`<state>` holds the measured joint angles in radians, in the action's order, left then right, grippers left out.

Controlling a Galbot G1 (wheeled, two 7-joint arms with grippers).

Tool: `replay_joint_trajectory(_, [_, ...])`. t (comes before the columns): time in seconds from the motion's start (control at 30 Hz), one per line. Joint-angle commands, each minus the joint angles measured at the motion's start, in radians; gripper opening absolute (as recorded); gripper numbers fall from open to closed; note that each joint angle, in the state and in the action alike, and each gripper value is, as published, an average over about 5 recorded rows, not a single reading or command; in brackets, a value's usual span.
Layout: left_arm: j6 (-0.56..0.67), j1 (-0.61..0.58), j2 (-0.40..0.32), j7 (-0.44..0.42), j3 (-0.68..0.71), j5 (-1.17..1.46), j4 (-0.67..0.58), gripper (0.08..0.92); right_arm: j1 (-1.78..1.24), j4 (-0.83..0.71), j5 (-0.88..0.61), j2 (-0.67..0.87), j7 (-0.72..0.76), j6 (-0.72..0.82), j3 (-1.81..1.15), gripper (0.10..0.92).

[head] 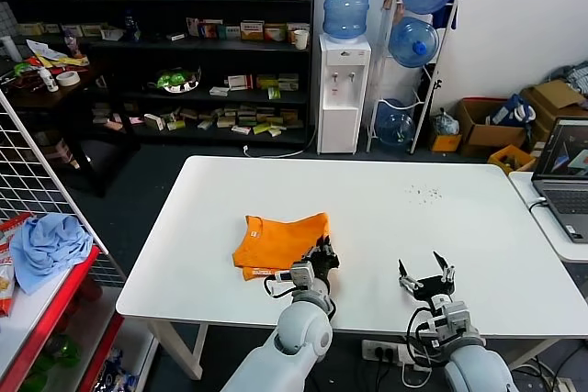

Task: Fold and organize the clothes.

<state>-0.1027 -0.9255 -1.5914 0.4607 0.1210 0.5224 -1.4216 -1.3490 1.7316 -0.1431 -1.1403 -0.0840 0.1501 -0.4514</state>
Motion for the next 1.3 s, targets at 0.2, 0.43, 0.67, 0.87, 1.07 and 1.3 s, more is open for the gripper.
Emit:
replay_joint_trajectory(0.2, [0.165, -0.052, -0.064, -0.074, 0.076, 0.027, -0.118, 0.370, -0.012, 0.029, -0.007, 0.004, 0.014, 0.013, -0.013, 0.823])
replay_joint_trajectory(0.43, [0.289, -0.147, 0.131, -0.170, -0.036, -0.159, -0.216, 0.578, -0.026, 0.041, -0.017, -0.056, 0.136, -0.023, -0.122, 0.823])
replay_joint_trajectory(0.67, [0.483, -0.279, 0.340, -0.257, -0.246, -0.371, -0.217, 0.780, -0.014, 0.013, 0.004, -0.136, 0.265, -0.071, -0.219, 0.823])
replay_joint_trajectory(0.87, [0.509, -0.357, 0.406, -0.287, -0.415, -0.451, -0.224, 0.822, -0.002, 0.012, 0.019, -0.163, 0.295, -0.080, -0.217, 0.823])
replay_joint_trajectory(1.07, [0.449, -0.382, 0.408, -0.311, -0.483, -0.445, -0.211, 0.823, 0.001, 0.013, 0.017, -0.164, 0.302, -0.077, -0.220, 0.823])
replay_joint_trajectory(1.3, [0.382, -0.357, 0.368, -0.286, -0.505, -0.454, -0.196, 0.823, -0.006, 0.017, 0.021, -0.167, 0.287, -0.086, -0.213, 0.823])
